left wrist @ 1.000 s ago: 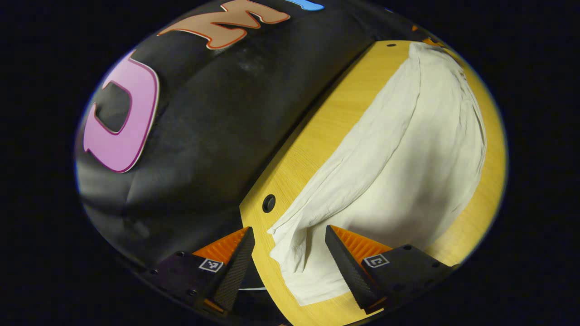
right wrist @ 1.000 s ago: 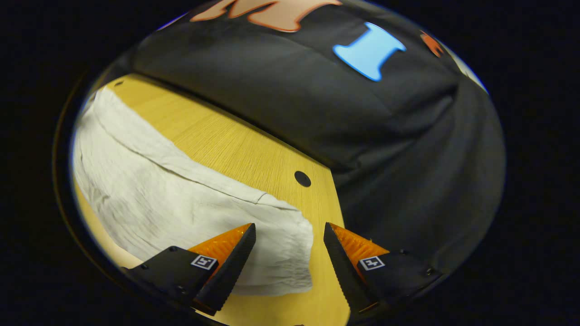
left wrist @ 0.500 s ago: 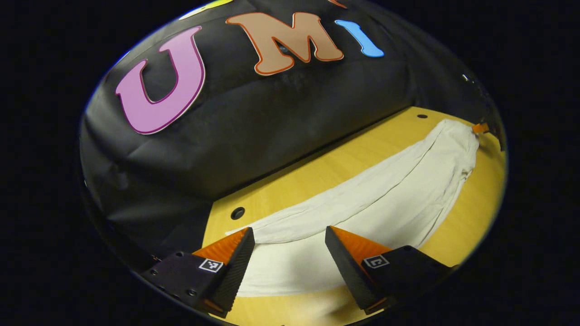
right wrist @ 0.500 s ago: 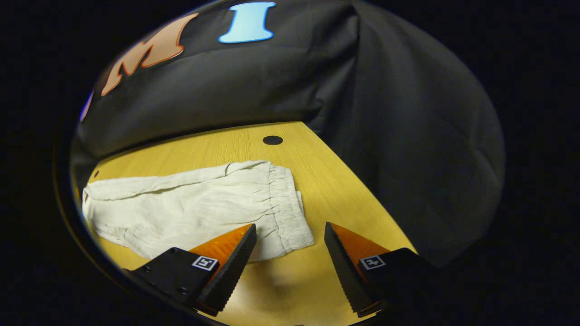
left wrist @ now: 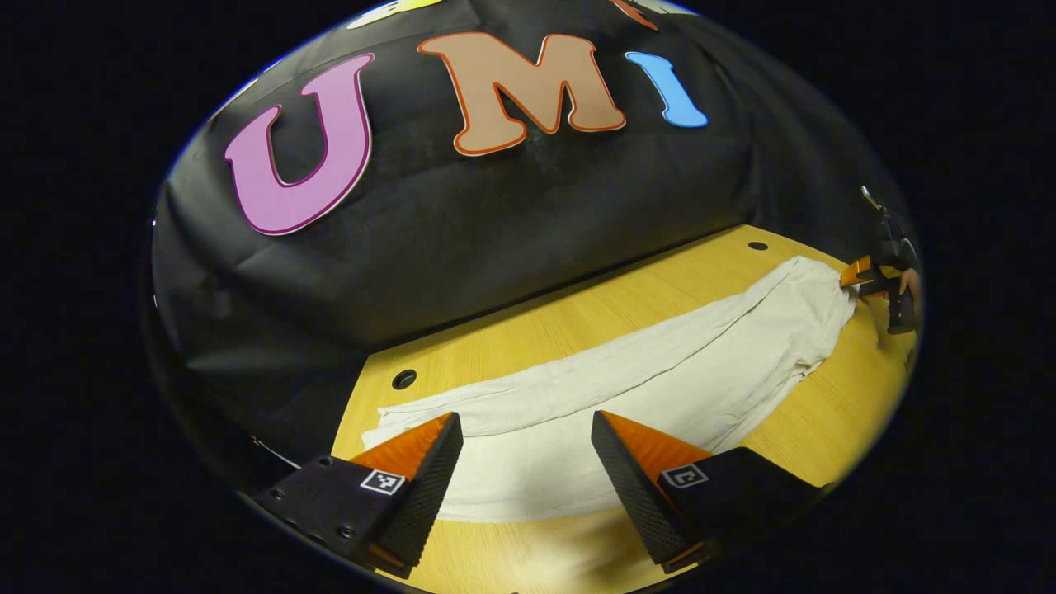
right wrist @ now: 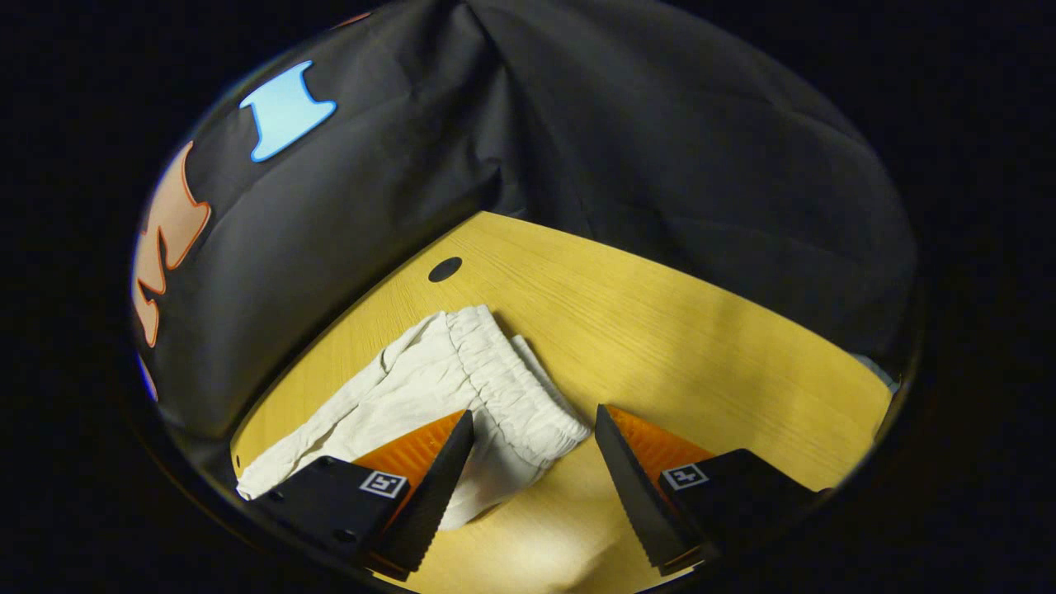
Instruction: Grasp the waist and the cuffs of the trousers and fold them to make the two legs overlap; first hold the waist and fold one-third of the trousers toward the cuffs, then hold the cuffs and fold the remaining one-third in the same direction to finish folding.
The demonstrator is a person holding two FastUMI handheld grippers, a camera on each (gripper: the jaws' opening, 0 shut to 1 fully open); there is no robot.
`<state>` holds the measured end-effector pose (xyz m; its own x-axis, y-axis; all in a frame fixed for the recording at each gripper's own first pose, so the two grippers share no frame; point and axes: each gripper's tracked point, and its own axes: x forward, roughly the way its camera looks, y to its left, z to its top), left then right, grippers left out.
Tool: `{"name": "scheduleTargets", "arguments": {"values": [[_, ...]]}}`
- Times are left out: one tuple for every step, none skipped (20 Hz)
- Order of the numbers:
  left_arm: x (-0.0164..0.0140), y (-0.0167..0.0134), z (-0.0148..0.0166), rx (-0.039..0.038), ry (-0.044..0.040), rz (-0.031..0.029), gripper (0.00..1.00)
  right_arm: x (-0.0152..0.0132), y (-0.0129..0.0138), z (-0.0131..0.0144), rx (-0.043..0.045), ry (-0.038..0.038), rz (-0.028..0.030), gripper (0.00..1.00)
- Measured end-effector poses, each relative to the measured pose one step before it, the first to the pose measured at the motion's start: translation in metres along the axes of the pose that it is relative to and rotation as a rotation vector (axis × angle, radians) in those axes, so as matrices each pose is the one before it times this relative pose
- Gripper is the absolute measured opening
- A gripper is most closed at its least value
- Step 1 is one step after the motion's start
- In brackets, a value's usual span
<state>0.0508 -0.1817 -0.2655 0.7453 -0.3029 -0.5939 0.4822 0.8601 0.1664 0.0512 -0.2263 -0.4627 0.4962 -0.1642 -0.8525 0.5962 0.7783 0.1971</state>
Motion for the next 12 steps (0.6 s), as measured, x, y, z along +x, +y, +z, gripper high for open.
{"name": "scheduleTargets", "arguments": {"values": [[-0.00158,-0.00077,0.00105,0.00049,-0.0001,0.00787,0.96,0.00009,-0.00215,-0.00103,0.00023,-0.0007,-0.01167,0.9],[-0.00138,-0.00028,0.00237,0.00157,0.00026,0.00923,0.96,-0.00013,-0.00138,-0.00397,-0.00617,0.01884,-0.00854,0.79],[-0.00184,-0.00094,0.00237,-0.00155,-0.00281,0.00788,0.96,-0.00101,-0.00308,0.00314,-0.00466,-0.00933,-0.01261,0.7],[-0.00211,-0.00194,0.00212,-0.0062,-0.00184,0.00472,0.96,0.0051,0.00141,-0.00442,-0.00131,0.01682,0.0113,0.64],[-0.00264,-0.00256,0.00177,-0.00686,-0.00189,0.00329,0.96,0.0006,0.00372,-0.00214,0.00071,0.01817,0.02505,0.53],[-0.00014,-0.00227,0.00096,-0.00712,0.00288,0.00348,0.96,0.00179,0.00083,-0.00352,0.00441,0.02568,0.02152,0.41],[-0.00171,-0.00138,0.00011,-0.00792,0.00308,0.00542,0.96,0.00074,0.00038,0.00701,0.01161,-0.0177,0.01223,0.31],[-0.00251,-0.00177,0.0019,-0.00726,-0.00392,0.00487,0.96,0.00105,-0.0038,0.00179,-0.01658,-0.00088,0.00053,0.2],[-0.00148,-0.00158,0.00161,-0.00525,-0.00437,0.00091,0.96,-0.00019,-0.00275,0.00302,-0.00515,-0.0095,-0.00154,0.07],[-0.0011,-0.00174,0.0017,-0.00095,-0.00189,-0.00272,0.96,-0.0006,-0.00262,0.00156,-0.00823,0.00537,-0.00232,0.06],[0.00064,-0.00182,0.00082,0.00582,0.00007,-0.00108,0.96,-0.00001,-0.00231,0.00498,-0.00384,0.00165,-0.00133,0.12],[0.0009,-0.00131,0.00016,0.00918,0.00447,0.00066,0.96,-0.00221,0.00063,0.00221,0.0031,-0.00187,-0.01055,0.12]]}}
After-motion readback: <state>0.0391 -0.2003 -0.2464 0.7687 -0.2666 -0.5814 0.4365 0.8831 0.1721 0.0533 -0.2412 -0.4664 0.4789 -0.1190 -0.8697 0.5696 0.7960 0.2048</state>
